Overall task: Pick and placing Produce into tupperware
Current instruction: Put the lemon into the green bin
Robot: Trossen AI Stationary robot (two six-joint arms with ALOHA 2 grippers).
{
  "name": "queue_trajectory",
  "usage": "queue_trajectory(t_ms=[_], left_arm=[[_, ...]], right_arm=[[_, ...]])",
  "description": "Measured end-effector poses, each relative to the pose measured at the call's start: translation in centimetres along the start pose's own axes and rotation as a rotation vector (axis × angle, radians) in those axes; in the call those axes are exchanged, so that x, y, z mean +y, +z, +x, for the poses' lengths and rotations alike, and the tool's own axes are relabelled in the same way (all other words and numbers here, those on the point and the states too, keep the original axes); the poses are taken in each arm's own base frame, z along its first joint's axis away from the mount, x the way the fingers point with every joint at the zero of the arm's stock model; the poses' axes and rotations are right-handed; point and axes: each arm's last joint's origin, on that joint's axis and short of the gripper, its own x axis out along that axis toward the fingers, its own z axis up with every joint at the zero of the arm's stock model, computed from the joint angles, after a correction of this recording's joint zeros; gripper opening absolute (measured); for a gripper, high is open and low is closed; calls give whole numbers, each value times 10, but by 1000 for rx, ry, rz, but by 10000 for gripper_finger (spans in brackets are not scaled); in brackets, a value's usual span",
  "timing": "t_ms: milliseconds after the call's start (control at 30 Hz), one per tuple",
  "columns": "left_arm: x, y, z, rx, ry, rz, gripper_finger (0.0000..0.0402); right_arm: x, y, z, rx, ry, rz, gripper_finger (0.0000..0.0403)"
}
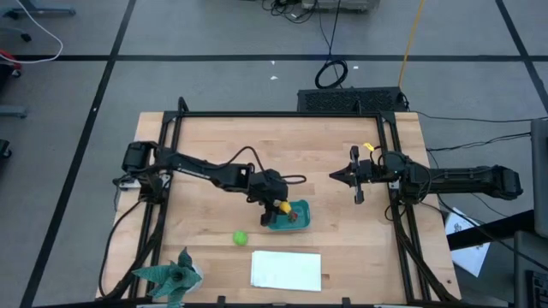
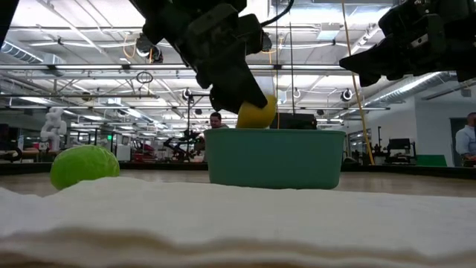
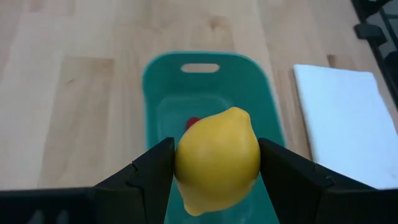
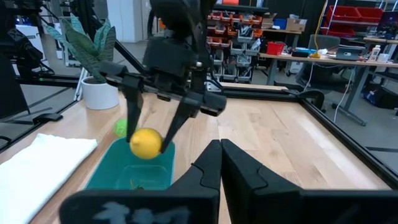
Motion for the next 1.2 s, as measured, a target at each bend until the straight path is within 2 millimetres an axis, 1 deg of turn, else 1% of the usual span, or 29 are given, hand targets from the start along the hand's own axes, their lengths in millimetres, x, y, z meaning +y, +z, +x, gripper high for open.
queue_trajectory(t_ms=[167, 333, 500, 900, 1200], left_arm=[[-8, -2, 2, 7, -8, 12, 218], [-8, -9, 16, 34, -4, 1, 218], [-5, -14, 28, 49, 22, -10, 218], [-3, -23, 27, 130, 50, 30, 218], [-2, -24, 30, 135, 43, 28, 218]], right_arm=[[0, 0, 0, 0, 0, 0, 0], [0, 0, 0, -1, 0, 0, 0], [0, -1, 1, 3, 1, 2, 0], [0, -3, 3, 20, 2, 0, 0], [0, -3, 3, 20, 1, 0, 0]])
